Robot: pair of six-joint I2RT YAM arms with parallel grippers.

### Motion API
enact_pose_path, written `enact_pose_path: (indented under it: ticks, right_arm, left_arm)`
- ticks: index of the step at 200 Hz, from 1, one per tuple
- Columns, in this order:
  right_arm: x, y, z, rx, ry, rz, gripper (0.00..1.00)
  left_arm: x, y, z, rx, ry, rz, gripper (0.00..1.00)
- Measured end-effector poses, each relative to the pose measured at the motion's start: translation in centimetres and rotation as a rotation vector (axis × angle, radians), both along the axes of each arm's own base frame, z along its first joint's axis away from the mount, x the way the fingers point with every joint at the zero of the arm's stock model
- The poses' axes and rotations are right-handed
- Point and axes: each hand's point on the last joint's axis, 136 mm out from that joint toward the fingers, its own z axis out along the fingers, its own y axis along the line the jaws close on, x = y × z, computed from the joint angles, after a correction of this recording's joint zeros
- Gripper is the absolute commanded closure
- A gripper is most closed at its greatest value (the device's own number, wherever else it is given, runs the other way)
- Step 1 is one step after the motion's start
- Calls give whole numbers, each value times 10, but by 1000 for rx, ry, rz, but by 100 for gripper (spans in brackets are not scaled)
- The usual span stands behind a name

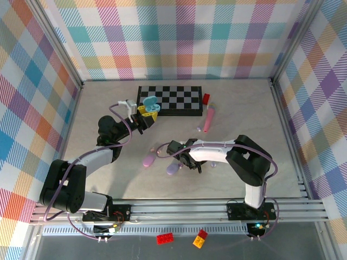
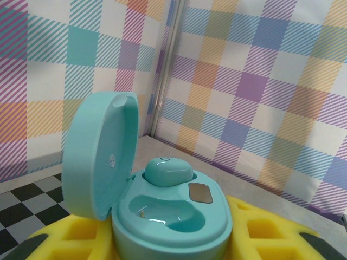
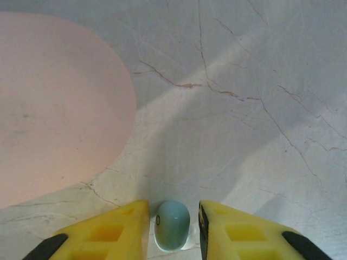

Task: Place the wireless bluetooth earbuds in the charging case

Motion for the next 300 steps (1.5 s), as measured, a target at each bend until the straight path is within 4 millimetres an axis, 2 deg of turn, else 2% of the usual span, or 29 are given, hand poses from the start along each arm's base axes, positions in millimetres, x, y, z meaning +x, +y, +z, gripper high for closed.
enact_pose_path:
  ticks: [23,102,146,179,212,238,267,300]
  right_arm:
    - [-1,-2,-1,-8,5,-7,78]
    - [-2,-1,-1,9,7,-19,81]
    - [-7,0,7,169,25,-32,80]
    - [-2,9,46,480,-11,-50,81]
    - [16,13,103,852,-90,-78,81]
    - [26,18,151,1086,-141,-65,81]
    - [27,27,197,1293,-160,-8,80]
    - [21,39,233,1459,-143,64,80]
  left_arm:
    - [0,0,0,0,0,0,67]
    - [-2,-1,0,2,-1,-12,67]
    - [-2,-1,0,2,-2,-12,67]
    - [-4,-5,0,5,-7,-23,67]
    - [-11,-18,-2,30,-34,-43,67]
    - [-19,-39,-15,92,-36,-71,67]
    - [-27,-61,-22,155,-55,-92,68]
    - [-29,-77,-24,187,-95,-102,68]
